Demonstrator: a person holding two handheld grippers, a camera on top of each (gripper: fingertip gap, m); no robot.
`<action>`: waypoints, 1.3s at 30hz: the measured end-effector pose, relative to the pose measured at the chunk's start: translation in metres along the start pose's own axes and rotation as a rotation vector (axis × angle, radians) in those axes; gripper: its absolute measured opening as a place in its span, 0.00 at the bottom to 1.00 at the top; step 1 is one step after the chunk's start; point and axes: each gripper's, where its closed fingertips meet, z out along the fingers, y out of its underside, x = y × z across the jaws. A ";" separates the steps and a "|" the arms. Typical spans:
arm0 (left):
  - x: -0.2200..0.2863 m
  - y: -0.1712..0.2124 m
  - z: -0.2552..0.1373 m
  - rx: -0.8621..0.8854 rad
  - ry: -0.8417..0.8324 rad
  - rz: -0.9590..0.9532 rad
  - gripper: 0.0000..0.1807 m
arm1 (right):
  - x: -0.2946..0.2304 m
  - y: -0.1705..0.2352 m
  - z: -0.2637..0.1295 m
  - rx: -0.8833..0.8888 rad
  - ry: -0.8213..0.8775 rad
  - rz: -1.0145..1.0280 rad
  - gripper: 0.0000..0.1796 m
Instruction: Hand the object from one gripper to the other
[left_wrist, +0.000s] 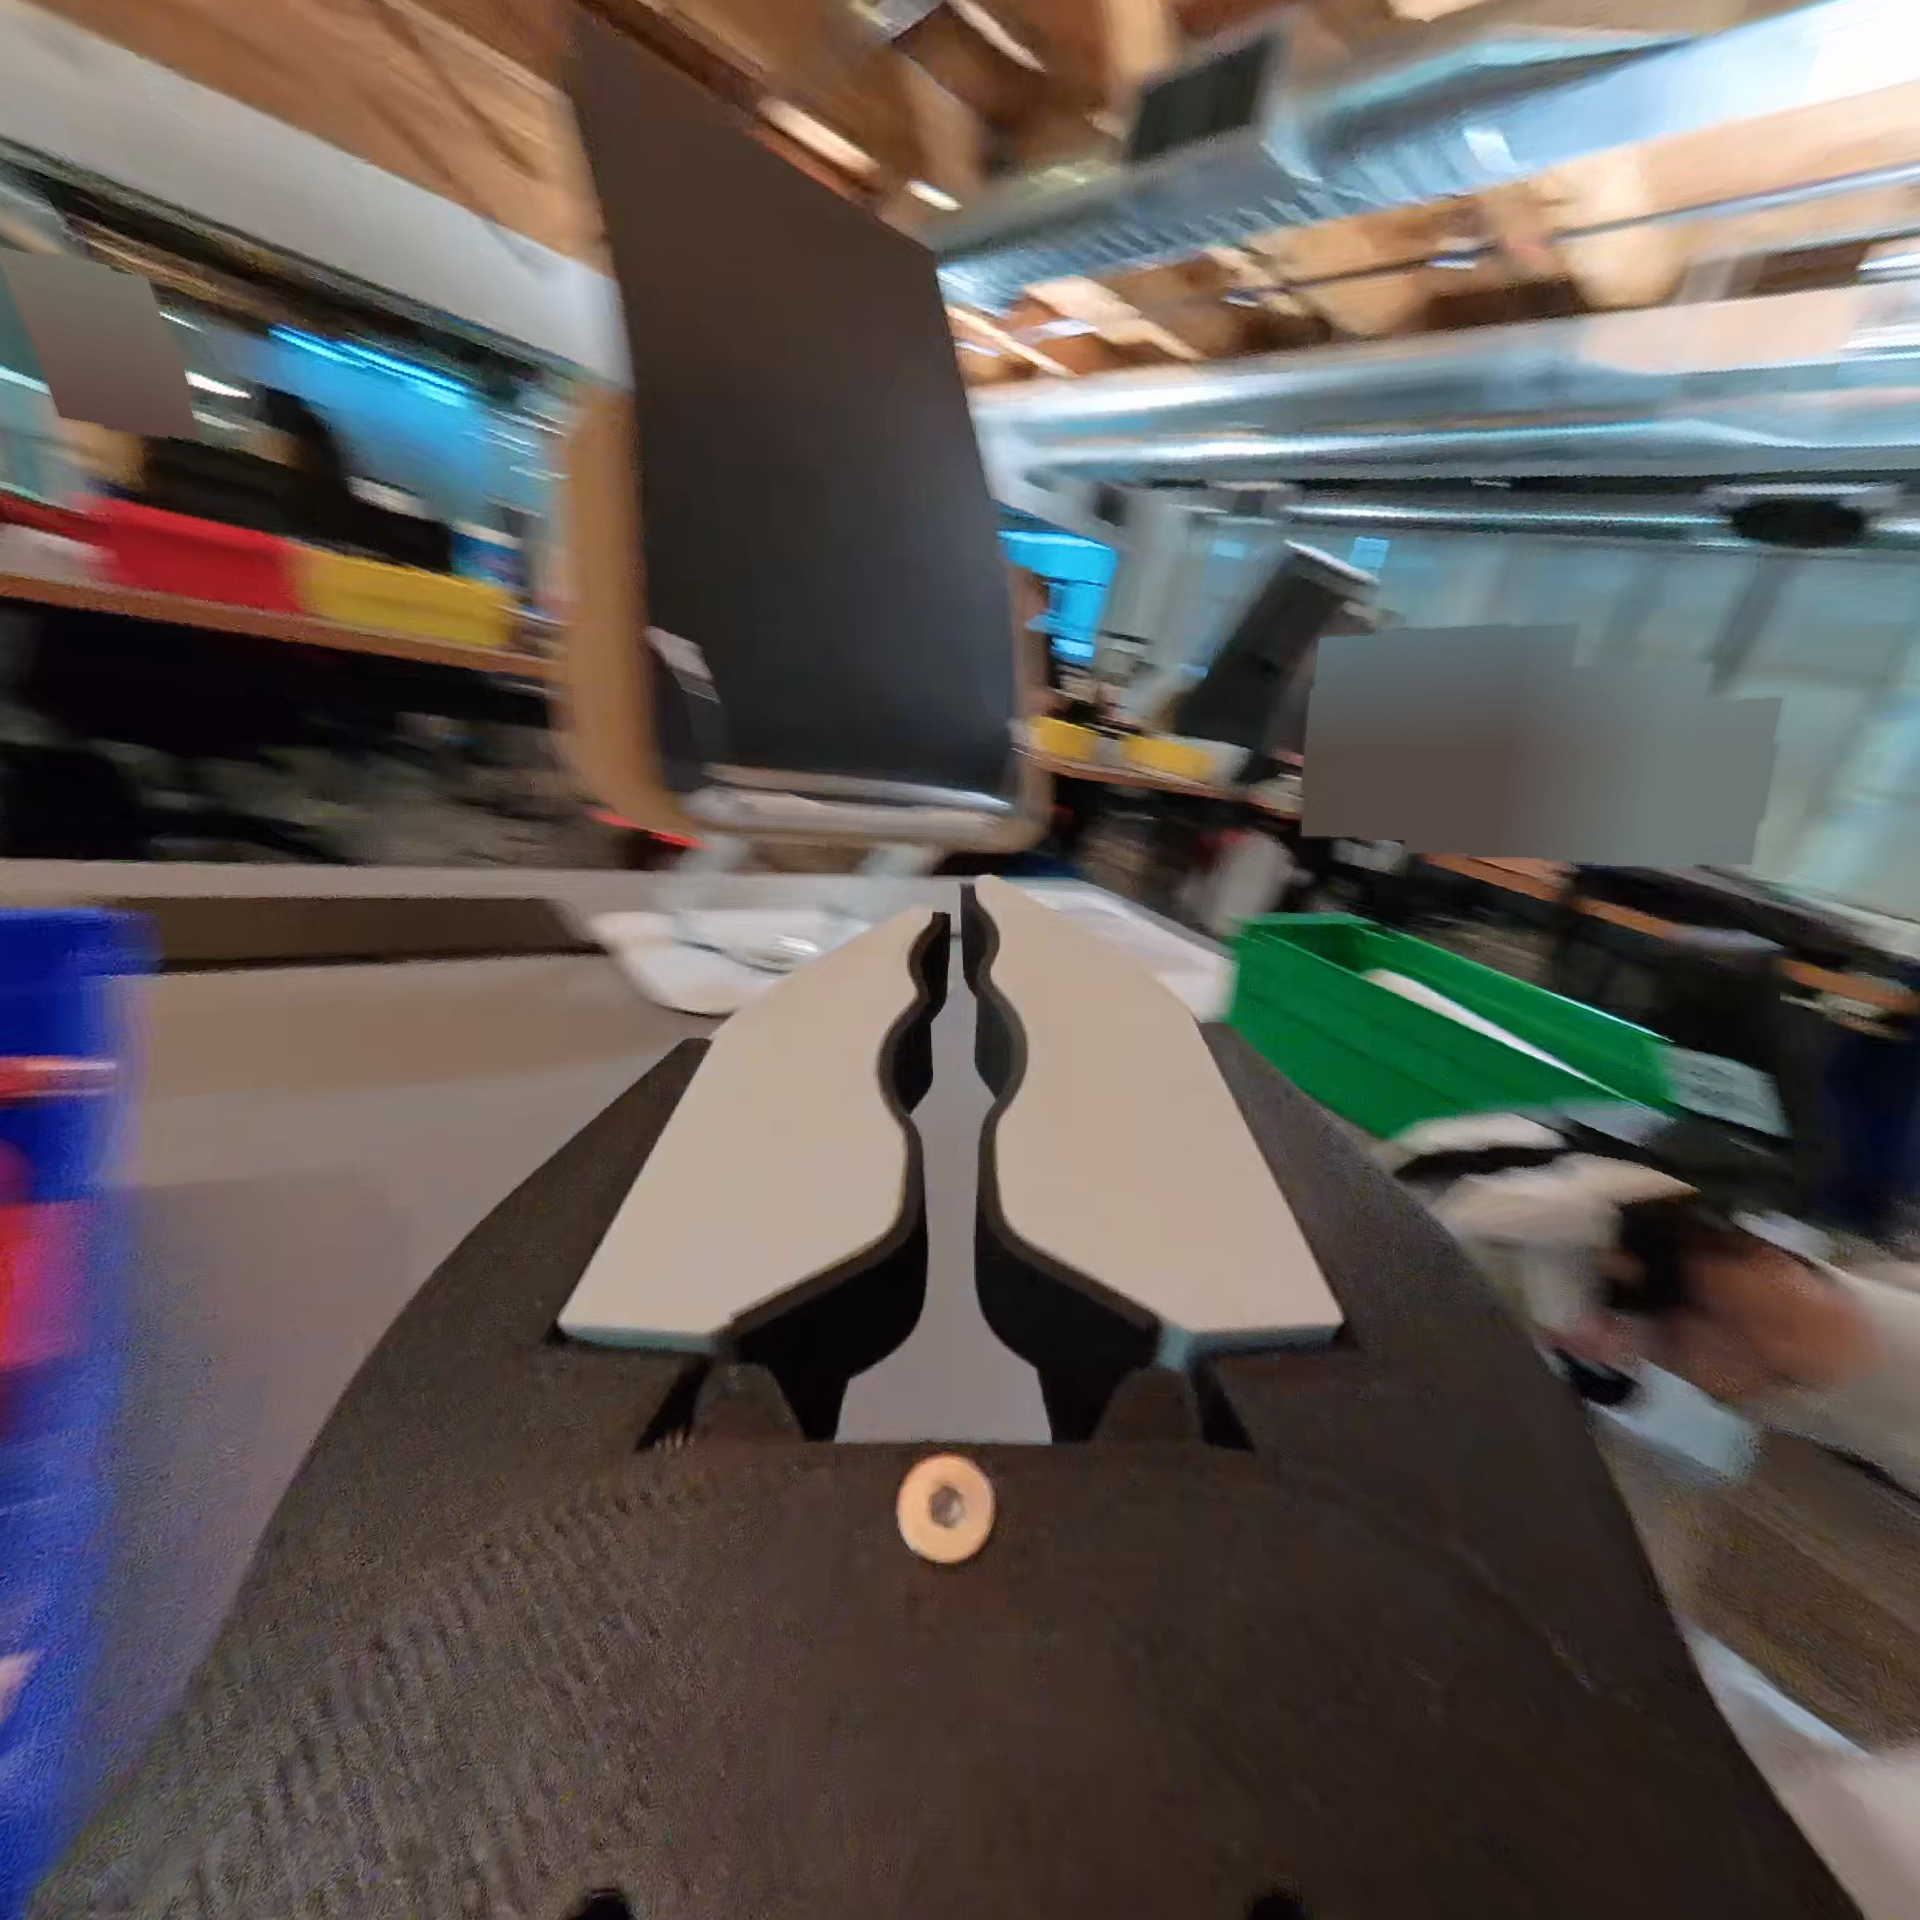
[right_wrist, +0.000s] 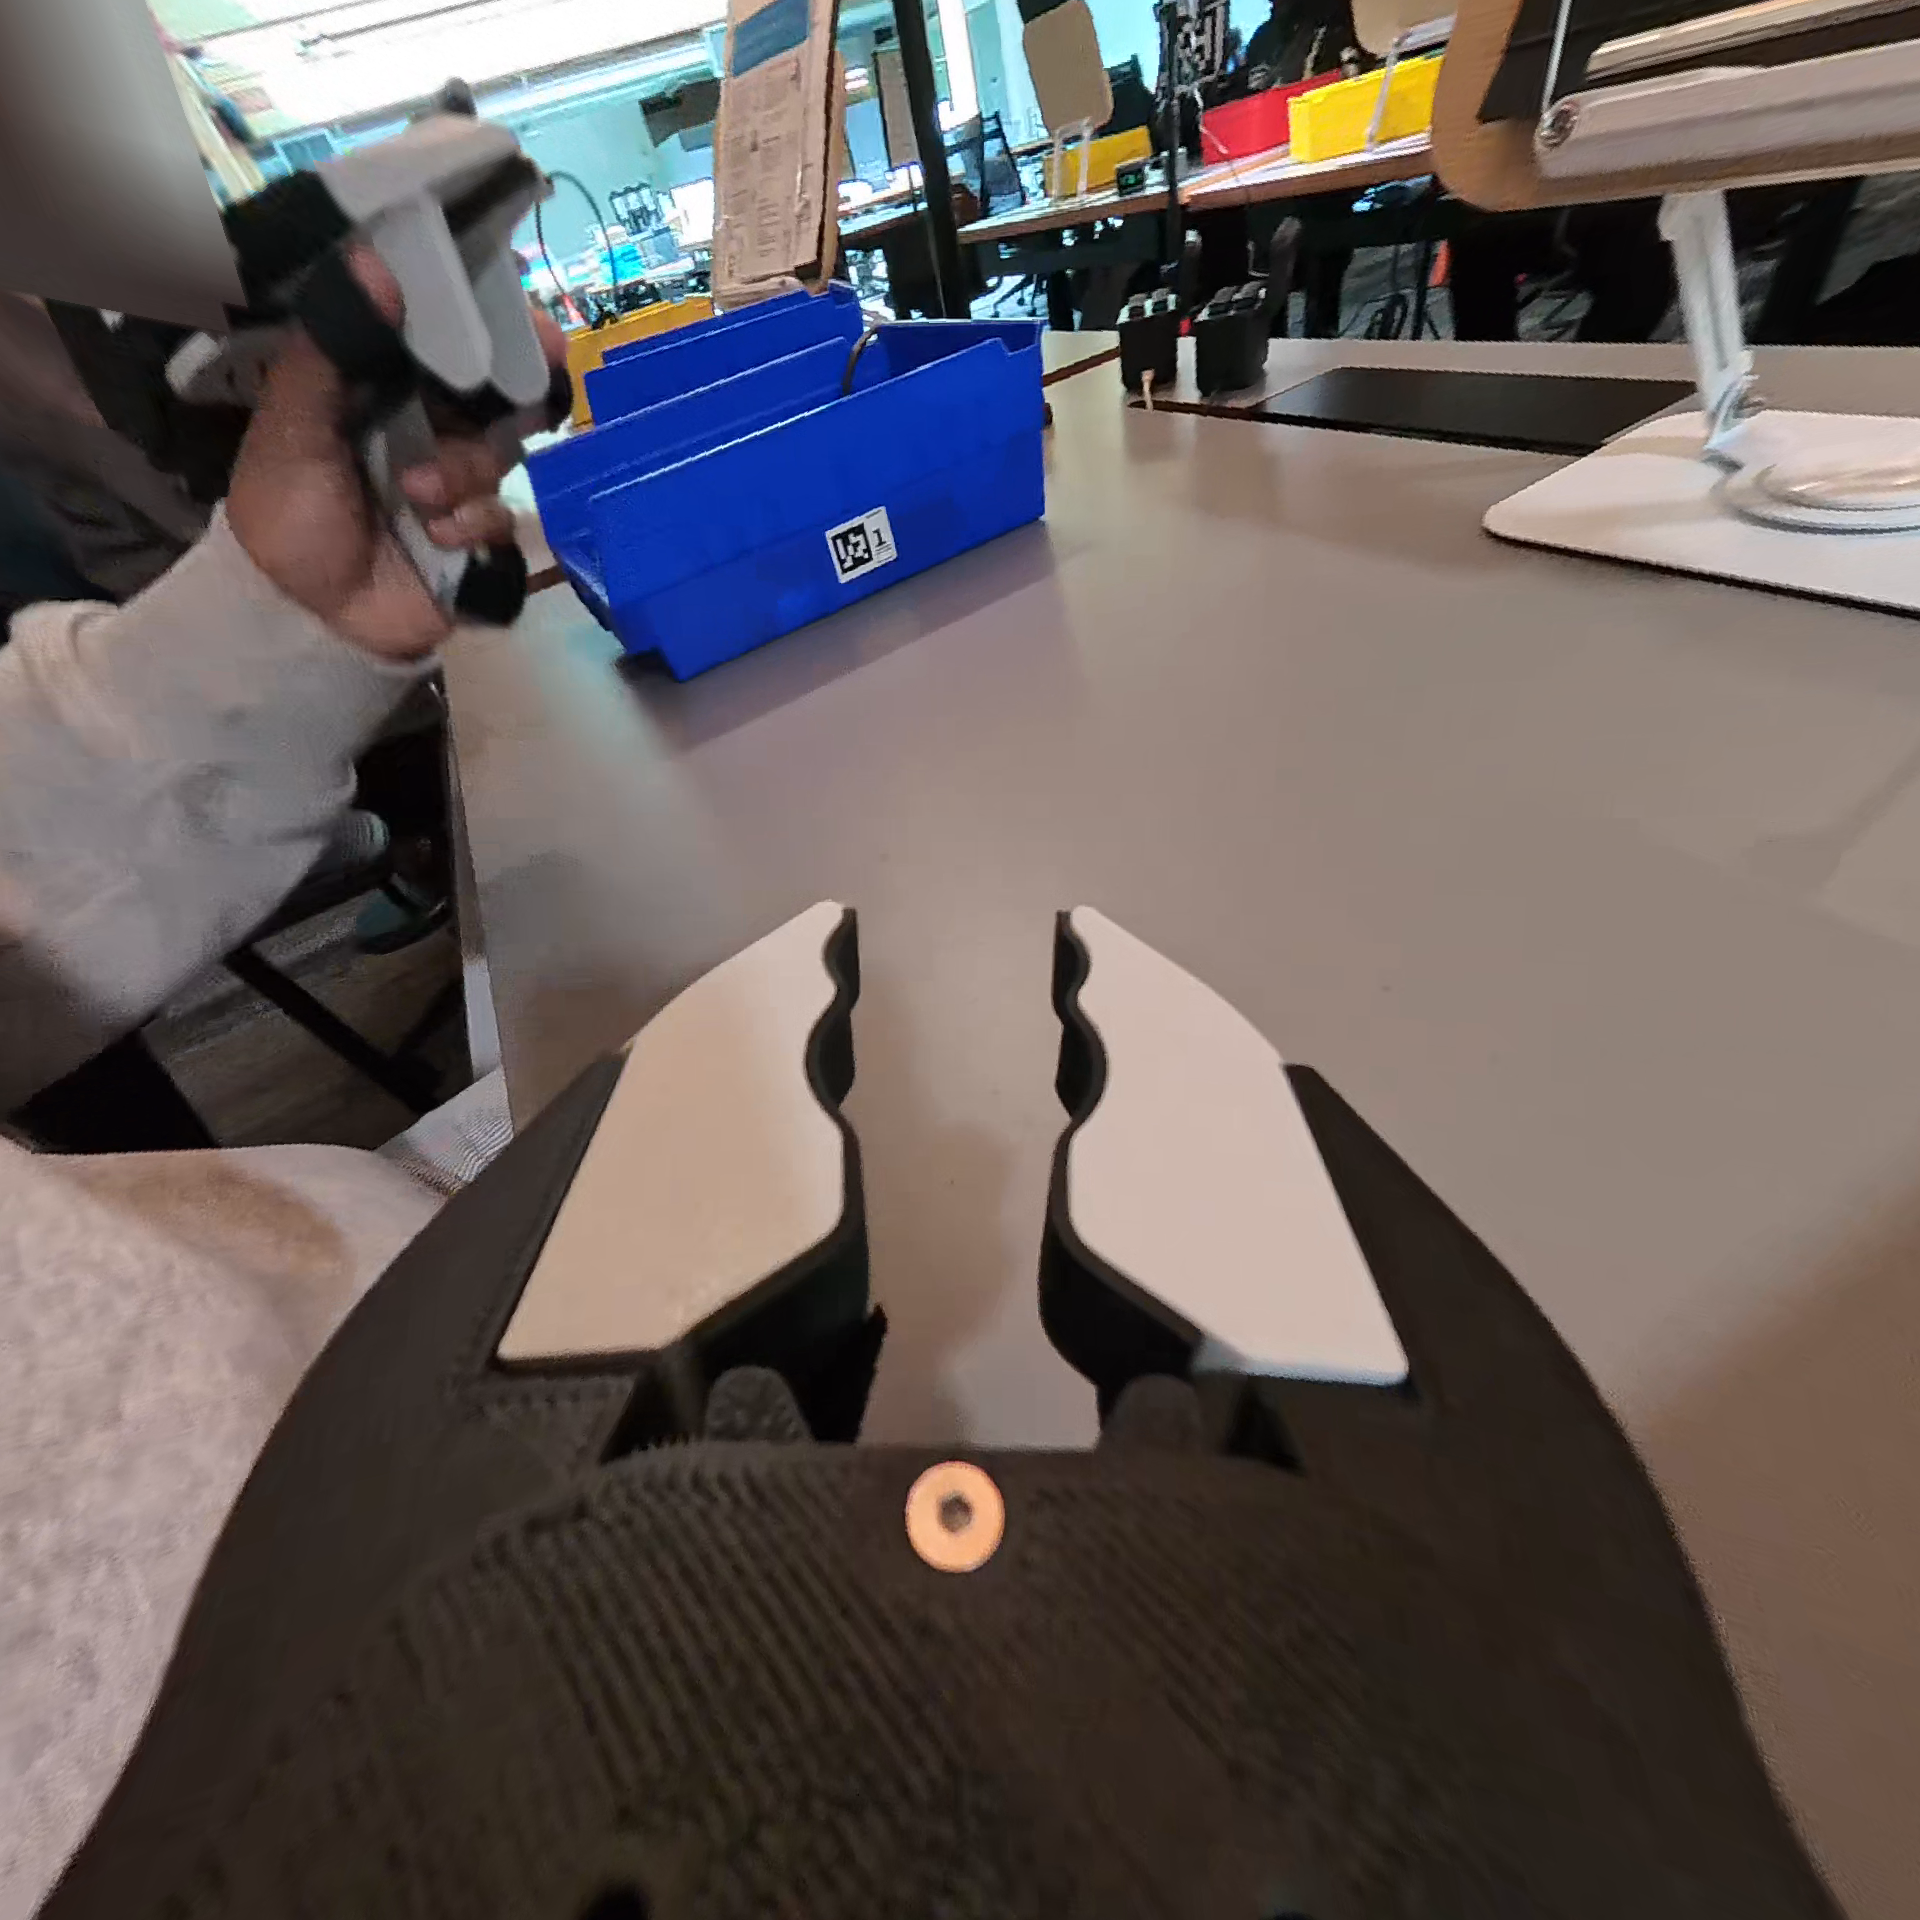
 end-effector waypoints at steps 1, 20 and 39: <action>-0.028 -0.019 -0.013 0.011 -0.097 0.028 0.02 | 0.000 0.001 -0.001 -0.003 -0.009 -0.003 0.20; -0.181 0.068 -0.066 -1.061 0.313 0.221 0.36 | 0.018 -0.006 0.000 0.077 -0.106 0.317 0.18; -0.179 0.036 -0.049 -0.918 0.205 0.505 0.24 | 0.000 -0.036 0.025 0.046 -0.137 0.090 0.15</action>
